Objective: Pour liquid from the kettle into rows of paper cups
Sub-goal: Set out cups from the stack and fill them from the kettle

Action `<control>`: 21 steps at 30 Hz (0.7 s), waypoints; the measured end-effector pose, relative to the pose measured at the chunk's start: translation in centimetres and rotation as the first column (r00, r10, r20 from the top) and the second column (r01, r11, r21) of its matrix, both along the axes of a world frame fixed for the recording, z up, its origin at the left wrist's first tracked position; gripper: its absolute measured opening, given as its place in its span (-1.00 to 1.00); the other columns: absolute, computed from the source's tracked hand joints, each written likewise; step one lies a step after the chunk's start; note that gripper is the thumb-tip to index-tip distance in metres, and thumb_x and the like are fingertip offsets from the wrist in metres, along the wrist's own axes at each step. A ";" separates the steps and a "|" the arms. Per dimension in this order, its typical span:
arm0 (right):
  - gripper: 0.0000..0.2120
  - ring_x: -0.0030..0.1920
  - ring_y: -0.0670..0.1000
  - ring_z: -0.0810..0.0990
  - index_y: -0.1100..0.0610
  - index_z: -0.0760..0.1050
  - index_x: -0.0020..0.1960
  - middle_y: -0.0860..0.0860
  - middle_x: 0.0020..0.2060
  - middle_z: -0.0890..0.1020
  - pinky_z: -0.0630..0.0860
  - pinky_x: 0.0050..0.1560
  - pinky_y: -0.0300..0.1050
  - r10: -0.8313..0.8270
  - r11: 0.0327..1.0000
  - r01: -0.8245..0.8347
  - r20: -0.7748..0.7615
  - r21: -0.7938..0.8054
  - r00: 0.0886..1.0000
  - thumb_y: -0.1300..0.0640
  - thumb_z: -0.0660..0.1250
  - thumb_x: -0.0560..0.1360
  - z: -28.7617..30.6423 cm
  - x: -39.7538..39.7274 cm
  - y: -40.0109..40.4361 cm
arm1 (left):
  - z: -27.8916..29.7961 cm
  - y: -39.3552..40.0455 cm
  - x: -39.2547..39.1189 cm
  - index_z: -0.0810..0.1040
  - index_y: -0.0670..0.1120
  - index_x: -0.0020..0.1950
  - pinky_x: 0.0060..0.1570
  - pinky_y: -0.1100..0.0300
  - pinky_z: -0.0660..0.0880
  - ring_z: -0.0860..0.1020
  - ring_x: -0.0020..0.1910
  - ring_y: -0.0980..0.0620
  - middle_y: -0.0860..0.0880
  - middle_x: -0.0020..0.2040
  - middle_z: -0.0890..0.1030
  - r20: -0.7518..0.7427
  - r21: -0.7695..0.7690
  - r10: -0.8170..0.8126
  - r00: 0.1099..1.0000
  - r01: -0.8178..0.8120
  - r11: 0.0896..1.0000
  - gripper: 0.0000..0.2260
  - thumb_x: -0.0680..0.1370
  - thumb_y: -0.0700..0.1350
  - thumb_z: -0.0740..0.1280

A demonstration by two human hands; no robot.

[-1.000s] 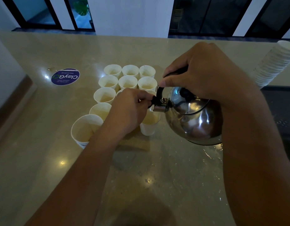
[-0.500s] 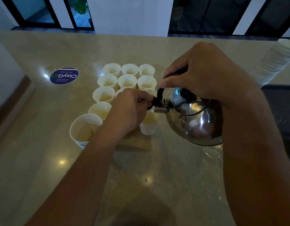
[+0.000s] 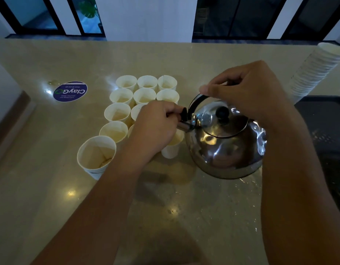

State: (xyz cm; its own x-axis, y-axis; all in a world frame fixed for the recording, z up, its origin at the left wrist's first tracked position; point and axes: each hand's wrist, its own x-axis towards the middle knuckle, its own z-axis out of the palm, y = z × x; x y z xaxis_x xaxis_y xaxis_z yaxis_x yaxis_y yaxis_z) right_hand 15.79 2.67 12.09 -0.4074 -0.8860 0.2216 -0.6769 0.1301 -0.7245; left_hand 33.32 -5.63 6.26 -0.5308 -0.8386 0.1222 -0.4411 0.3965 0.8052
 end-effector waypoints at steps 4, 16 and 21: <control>-0.62 -0.39 -0.07 0.49 0.03 0.69 -0.20 0.11 -0.40 0.59 0.50 -0.22 -0.12 -0.211 0.971 0.228 0.181 -0.077 0.961 -0.28 0.40 0.48 -2.0 -1.1 0.4 | 0.2 0.5 -2.2 0.69 -0.02 0.18 0.03 0.19 0.55 0.60 -0.09 0.15 0.03 -0.01 0.71 0.110 -0.062 -0.043 0.993 0.050 0.997 -0.72 0.61 -0.22 0.24; -0.56 -0.37 0.02 0.39 0.17 0.44 -0.43 0.07 -0.46 0.42 0.38 -0.28 -0.11 -0.515 0.807 0.586 0.399 -0.074 0.759 -0.05 0.42 0.51 -7.3 -5.1 1.9 | -1.6 1.8 -8.5 0.62 -0.12 0.01 -0.25 0.21 0.33 0.51 -0.17 -0.02 -0.05 -0.10 0.57 0.312 -0.173 -0.147 0.938 0.209 0.963 -0.86 0.57 -0.18 0.27; -0.58 -0.34 0.01 0.40 0.34 0.51 -0.27 0.09 -0.40 0.42 0.45 -0.22 -0.07 -0.525 0.777 0.625 0.472 -0.075 0.708 -0.02 0.43 0.52 -8.3 -5.7 1.9 | -2.2 2.0 -9.4 0.51 -0.09 -0.09 -0.17 0.12 0.37 0.48 -0.11 -0.05 -0.05 -0.05 0.50 0.339 -0.194 -0.147 0.929 0.222 0.956 -0.93 0.57 -0.15 0.28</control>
